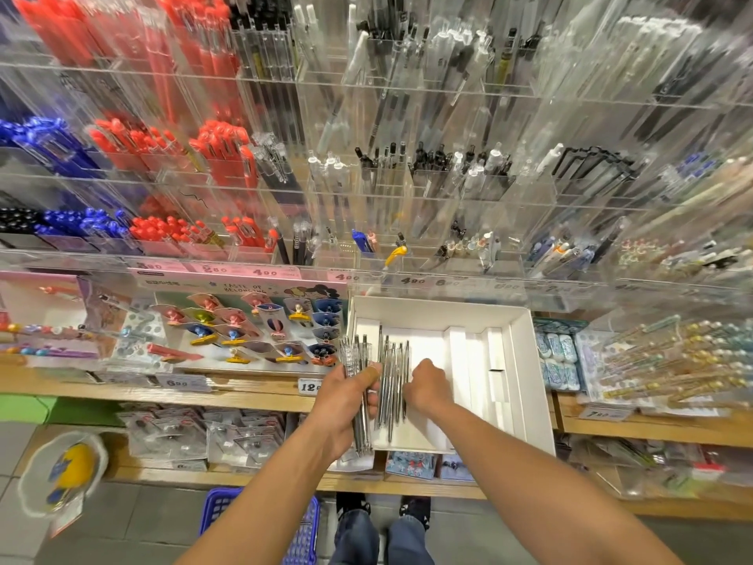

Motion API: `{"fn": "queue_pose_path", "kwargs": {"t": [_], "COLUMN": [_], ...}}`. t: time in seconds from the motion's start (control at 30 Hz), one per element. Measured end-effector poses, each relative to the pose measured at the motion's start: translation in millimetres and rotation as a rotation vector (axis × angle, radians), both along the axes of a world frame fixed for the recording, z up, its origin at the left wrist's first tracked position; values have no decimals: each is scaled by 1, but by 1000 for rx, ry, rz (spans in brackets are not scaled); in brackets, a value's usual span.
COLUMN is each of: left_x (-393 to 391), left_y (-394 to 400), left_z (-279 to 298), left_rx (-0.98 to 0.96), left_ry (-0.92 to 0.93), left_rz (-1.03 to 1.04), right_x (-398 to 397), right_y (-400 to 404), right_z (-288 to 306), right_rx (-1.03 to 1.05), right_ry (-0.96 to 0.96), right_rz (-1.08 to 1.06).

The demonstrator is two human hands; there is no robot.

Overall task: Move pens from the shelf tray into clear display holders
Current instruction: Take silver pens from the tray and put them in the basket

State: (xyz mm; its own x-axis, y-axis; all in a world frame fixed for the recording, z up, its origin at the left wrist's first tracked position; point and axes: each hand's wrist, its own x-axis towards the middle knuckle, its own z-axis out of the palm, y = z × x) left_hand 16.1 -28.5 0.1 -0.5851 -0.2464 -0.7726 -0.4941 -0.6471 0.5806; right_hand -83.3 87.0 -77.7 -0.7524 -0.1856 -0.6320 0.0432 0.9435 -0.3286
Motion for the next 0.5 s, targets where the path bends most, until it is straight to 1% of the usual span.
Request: {"fn": "queue_pose_path", "kwargs": {"t": [0.13,0.23,0.3,0.4,0.5], "left_x": [0,0,-1,-1,-2], "left_y": [-1,0,1,2,4], "left_z": [1,2,3,5,11], "left_rx": [22,20,18,14,7], "left_ry": [6,16,14,11,29], "left_rz": [7,10,14,11,-2], "right_x": [3,1,0,4,20], "right_y": [1,3,6,12,17], "right_z": [-11,-9,2,32,66], "right_rx": [44,0,-131,-396,-615], "right_ry": [32,11,-21,-99,-162], "right_rz": [-12,-54,-95,-216,-206]}}
